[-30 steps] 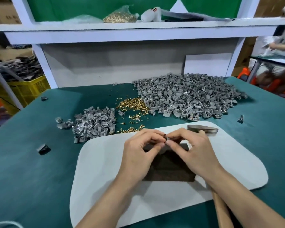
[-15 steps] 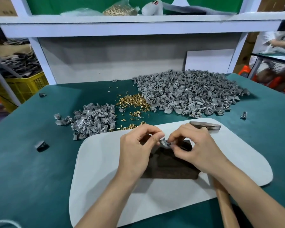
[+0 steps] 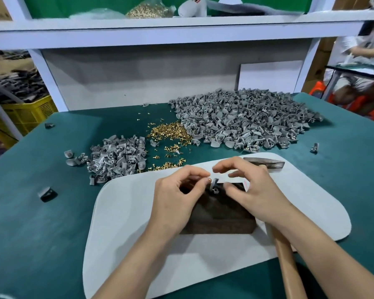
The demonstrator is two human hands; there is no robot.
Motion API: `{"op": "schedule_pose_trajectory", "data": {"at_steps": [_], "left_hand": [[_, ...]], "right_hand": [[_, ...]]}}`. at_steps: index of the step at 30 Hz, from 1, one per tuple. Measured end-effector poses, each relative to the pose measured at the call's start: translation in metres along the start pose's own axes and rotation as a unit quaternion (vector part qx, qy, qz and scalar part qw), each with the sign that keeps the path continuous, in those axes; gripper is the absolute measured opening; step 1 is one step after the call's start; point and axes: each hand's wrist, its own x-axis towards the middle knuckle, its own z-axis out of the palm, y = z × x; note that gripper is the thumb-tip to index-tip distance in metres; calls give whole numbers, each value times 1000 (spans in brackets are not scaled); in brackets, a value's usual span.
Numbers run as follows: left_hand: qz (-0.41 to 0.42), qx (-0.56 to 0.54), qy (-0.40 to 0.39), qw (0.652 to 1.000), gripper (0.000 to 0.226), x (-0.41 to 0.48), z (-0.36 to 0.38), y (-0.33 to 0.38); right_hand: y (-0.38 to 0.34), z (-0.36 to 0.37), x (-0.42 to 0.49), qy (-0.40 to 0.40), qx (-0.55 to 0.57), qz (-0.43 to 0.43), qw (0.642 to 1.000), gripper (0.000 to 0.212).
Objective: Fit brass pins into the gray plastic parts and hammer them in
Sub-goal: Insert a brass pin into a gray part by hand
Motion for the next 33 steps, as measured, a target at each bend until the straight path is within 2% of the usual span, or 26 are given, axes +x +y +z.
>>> {"op": "schedule_pose_trajectory", "data": {"at_steps": [3, 10, 18, 23, 26, 33], "left_hand": [[-2, -8, -10, 1000, 23, 0, 0, 1], [-4, 0, -12, 1000, 20, 0, 1, 5], [15, 2, -35, 999, 17, -3, 0, 9], [39, 23, -35, 998, 14, -3, 1, 10], [30, 3, -34, 999, 17, -2, 0, 10], [54, 3, -49, 997, 14, -3, -1, 13]], "right_hand": [[0, 4, 0, 7, -59, -13, 998, 29], [-2, 2, 0, 25, -23, 31, 999, 31], [-5, 10, -3, 56, -96, 34, 993, 39], [-9, 4, -1, 48, 4, 6, 999, 26], [-10, 2, -2, 48, 12, -8, 999, 24], [-7, -1, -1, 20, 106, 26, 994, 16]]}}
